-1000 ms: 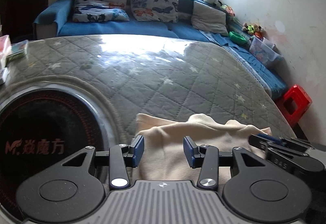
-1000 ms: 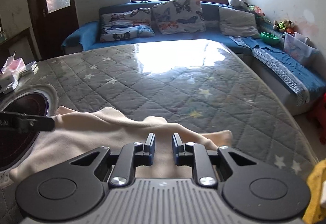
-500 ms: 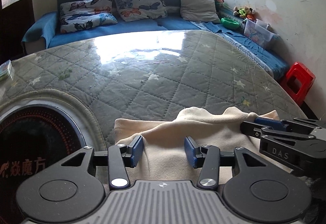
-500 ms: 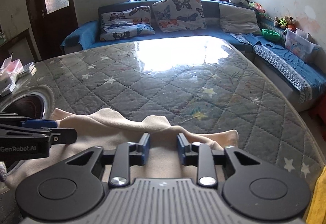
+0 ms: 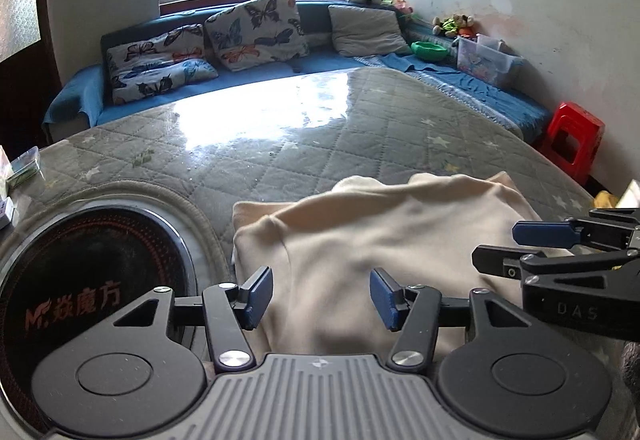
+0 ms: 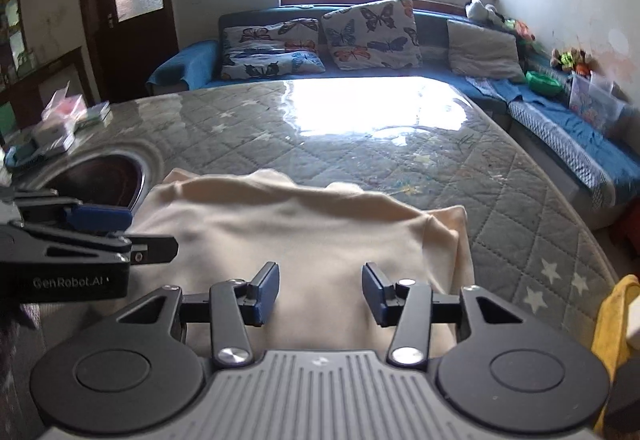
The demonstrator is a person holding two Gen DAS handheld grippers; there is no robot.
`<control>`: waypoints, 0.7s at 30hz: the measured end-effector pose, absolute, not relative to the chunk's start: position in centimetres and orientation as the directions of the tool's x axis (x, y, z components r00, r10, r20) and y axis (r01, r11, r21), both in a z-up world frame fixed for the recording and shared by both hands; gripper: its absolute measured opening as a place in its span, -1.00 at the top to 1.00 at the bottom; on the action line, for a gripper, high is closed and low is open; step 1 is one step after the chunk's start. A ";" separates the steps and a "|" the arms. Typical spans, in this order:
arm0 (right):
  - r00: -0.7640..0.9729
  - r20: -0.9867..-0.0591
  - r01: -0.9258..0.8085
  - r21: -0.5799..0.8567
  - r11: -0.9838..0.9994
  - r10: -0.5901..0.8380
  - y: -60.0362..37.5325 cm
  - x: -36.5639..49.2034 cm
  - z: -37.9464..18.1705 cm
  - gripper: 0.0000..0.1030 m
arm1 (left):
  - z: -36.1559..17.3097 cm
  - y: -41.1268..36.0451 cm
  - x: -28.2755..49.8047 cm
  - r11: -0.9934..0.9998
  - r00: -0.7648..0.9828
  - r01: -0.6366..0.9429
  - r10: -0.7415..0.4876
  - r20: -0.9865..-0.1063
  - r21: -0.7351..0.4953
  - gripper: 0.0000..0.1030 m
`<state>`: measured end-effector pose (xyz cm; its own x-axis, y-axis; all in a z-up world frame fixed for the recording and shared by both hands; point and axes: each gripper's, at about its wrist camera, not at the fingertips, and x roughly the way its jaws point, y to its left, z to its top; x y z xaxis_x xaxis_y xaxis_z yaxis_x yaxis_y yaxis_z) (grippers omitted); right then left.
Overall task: Fold clothes
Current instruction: 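Lay the folded sweatshirt flat on the table and open both grippers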
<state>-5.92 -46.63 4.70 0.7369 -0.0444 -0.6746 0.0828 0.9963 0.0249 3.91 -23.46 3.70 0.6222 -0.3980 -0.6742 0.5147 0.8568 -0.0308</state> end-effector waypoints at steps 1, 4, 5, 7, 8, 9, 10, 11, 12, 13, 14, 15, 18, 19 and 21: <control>0.736 -0.675 0.078 0.021 0.997 -0.043 -46.4 -6.2 4.7 0.10 | 3.7 -23.3 3.6 0.855 0.626 0.517 -0.399 -0.670 -0.025 -0.14; 0.736 -0.676 0.071 0.016 0.997 -0.041 -45.7 -7.3 4.3 0.09 | 3.2 -23.0 2.7 0.847 0.626 0.531 -0.400 -0.670 -0.009 -0.16; 0.738 -0.673 0.074 0.011 0.997 -0.047 -45.5 -7.5 4.3 0.08 | 3.0 -22.9 2.5 0.846 0.625 0.534 -0.398 -0.672 -0.004 -0.16; 0.741 -0.669 0.074 0.006 0.997 -0.051 -45.2 -8.0 4.0 0.06 | 2.5 -22.9 2.1 0.842 0.621 0.539 -0.396 -0.677 0.003 -0.17; 0.740 -0.671 0.077 0.014 0.997 -0.048 -45.2 -8.0 3.8 0.03 | 2.3 -22.9 1.9 0.841 0.622 0.541 -0.394 -0.677 0.007 -0.20; 0.738 -0.674 0.080 0.022 0.997 -0.044 -45.2 -8.1 3.6 0.02 | 2.2 -22.9 1.8 0.841 0.625 0.541 -0.392 -0.675 0.012 -0.20; 0.741 -0.669 0.081 0.019 0.997 -0.047 -45.2 -8.2 3.6 0.02 | 2.1 -22.9 1.8 0.842 0.627 0.540 -0.392 -0.674 0.013 -0.22; 0.745 -0.665 0.081 0.016 0.997 -0.050 -45.2 -8.4 3.6 0.02 | 2.1 -22.9 1.8 0.842 0.626 0.539 -0.393 -0.674 0.010 -0.22; 0.749 -0.660 0.082 0.013 0.997 -0.053 -45.1 -8.5 3.7 0.01 | 2.1 -22.8 1.8 0.842 0.624 0.539 -0.394 -0.675 0.006 -0.22; 0.753 -0.656 0.083 0.009 0.997 -0.056 -45.1 -8.7 3.7 0.00 | 2.1 -22.7 1.7 0.842 0.623 0.539 -0.395 -0.675 0.004 -0.23; 0.757 -0.650 0.085 0.010 0.996 -0.059 -45.1 -8.8 3.9 0.00 | 2.2 -22.7 1.7 0.841 0.623 0.540 -0.397 -0.674 0.004 -0.23; 0.766 -0.640 0.086 0.010 0.996 -0.060 -45.1 -9.2 4.2 0.00 | 2.2 -22.5 1.6 0.840 0.623 0.542 -0.399 -0.672 0.004 -0.25; 0.775 -0.630 0.081 0.017 0.997 -0.052 -45.0 -9.7 4.4 -0.04 | 2.1 -22.5 1.5 0.838 0.620 0.545 -0.399 -0.676 0.004 -0.32; 0.770 -0.636 0.078 0.013 0.997 -0.052 -45.0 -9.7 4.1 -0.04 | 1.9 -22.5 1.5 0.839 0.618 0.544 -0.398 -0.678 0.004 -0.33; 0.763 -0.644 0.076 -0.001 0.997 -0.059 -44.8 -9.6 3.4 -0.09 | 1.8 -22.5 1.4 0.841 0.617 0.540 -0.393 -0.681 0.004 -0.36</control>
<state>-9.62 -44.82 3.42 0.7629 -0.0593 -0.6438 0.0764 0.9971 -0.0014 1.45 -22.54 1.76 0.6174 -0.3934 -0.6812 0.5405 0.8414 0.0040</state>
